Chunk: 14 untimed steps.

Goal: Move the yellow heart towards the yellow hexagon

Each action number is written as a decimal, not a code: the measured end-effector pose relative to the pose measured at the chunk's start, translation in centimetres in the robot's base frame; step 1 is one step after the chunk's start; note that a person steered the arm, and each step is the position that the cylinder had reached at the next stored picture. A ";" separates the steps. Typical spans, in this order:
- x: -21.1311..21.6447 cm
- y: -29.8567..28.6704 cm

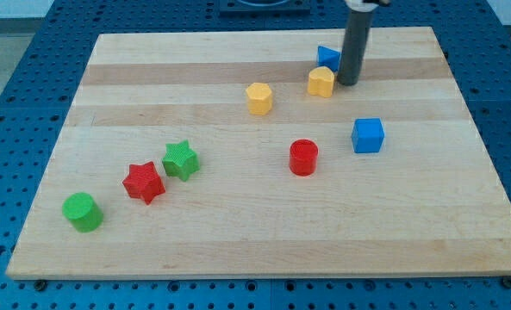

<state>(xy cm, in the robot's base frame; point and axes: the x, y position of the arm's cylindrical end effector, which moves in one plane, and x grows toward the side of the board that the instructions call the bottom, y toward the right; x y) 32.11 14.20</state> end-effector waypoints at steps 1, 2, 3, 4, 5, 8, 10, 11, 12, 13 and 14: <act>0.0 0.7; 0.1 -0.5; 0.9 -2.2; 1.8 -4.0; 2.1 -6.0; 4.2 -3.2; 8.2 4.3; 11.8 3.9; 13.5 3.9; 13.3 3.9; 12.3 2.1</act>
<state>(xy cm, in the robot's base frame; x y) 44.39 16.32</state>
